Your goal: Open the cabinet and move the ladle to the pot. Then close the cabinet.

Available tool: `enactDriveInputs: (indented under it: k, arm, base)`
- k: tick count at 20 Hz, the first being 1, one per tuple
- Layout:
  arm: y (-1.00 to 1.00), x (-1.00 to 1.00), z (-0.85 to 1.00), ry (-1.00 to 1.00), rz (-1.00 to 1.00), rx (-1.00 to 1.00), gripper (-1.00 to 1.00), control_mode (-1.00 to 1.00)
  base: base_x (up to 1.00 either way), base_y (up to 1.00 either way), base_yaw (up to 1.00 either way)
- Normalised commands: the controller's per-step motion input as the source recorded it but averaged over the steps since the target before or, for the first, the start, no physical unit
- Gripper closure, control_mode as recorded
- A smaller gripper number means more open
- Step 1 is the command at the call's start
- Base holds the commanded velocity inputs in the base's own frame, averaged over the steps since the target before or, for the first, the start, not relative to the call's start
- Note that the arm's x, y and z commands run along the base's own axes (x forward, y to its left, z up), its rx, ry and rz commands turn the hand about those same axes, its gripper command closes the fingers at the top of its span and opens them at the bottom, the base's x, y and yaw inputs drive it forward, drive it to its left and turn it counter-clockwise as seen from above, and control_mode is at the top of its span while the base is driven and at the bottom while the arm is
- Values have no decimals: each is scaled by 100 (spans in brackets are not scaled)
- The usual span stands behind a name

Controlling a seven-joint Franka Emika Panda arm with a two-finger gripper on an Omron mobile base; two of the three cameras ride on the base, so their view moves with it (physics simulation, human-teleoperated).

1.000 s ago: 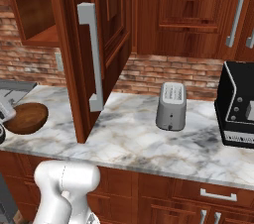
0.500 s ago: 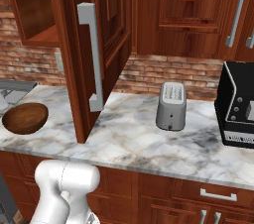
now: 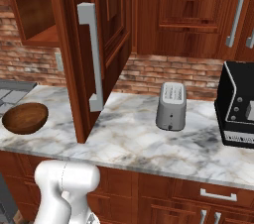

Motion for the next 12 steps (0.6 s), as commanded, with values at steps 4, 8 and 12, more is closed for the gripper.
enactDriveInputs:
  k: [4,8,12]
  arm:
    - [-28,-43,8,-3,0,3,-100,-100]
    - [-31,-41,12,-1,0,4,-100,-100]
    - [-41,-39,11,-5,0,3,-100,-100]
  base:
    - [0,0,0]
    - [0,0,0]
    - [0,0,0]
